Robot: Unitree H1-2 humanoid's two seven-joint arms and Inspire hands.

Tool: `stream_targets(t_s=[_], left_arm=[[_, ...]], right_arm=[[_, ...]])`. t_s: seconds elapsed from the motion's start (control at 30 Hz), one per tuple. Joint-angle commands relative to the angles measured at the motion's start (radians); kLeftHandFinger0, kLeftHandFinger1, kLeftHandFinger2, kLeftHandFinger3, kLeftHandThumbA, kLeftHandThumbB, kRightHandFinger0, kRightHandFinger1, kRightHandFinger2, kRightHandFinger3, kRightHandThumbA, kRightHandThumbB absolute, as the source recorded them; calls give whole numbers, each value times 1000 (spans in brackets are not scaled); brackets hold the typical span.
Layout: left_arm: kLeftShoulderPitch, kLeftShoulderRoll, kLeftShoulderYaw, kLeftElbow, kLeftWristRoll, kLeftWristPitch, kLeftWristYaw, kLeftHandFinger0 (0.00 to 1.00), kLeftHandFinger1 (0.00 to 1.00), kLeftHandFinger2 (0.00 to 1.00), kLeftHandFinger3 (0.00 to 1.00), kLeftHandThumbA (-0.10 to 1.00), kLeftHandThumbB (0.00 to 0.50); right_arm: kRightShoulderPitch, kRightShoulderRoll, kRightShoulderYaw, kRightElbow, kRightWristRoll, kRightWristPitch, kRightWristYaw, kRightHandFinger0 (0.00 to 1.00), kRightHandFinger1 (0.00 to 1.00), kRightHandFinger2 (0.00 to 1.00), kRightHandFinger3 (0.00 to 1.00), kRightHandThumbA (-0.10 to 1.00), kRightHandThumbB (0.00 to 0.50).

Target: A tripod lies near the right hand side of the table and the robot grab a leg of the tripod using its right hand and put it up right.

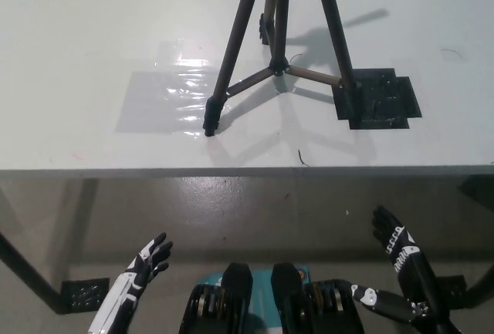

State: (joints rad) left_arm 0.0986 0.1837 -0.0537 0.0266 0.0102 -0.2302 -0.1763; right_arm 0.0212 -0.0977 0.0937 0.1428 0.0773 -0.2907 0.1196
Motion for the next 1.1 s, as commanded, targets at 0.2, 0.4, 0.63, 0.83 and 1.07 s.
stream_targets(t_s=[0.2, 0.4, 0.63, 0.83, 1.07], left_arm=[[-20, 17, 7, -41, 15, -3, 0, 1000, 1000, 1000, 1000, 1000, 292], [-21, 12, 7, -39, 29, -1, 9, 1000, 1000, 1000, 1000, 1000, 323], [-21, 12, 8, -37, 24, 3, 6, 1000, 1000, 1000, 1000, 1000, 312], [-22, 12, 9, -39, 11, 15, 0, 1000, 1000, 1000, 1000, 1000, 331], [-17, 17, 11, -43, 9, 10, -1, 1000, 1000, 1000, 1000, 1000, 304]], right_arm=[[-28, 5, -8, -29, 35, 32, 32, 1000, 1000, 1000, 1000, 1000, 152], [-31, 6, -8, -18, 39, 30, 39, 1000, 1000, 1000, 1000, 1000, 135], [-34, 1, 1, -20, 35, 52, 50, 1000, 1000, 1000, 1000, 1000, 153], [-38, -5, 5, -19, 14, 56, 53, 1000, 1000, 1000, 1000, 1000, 172], [-43, -7, 8, -12, 7, 46, 59, 1000, 1000, 1000, 1000, 1000, 184]])
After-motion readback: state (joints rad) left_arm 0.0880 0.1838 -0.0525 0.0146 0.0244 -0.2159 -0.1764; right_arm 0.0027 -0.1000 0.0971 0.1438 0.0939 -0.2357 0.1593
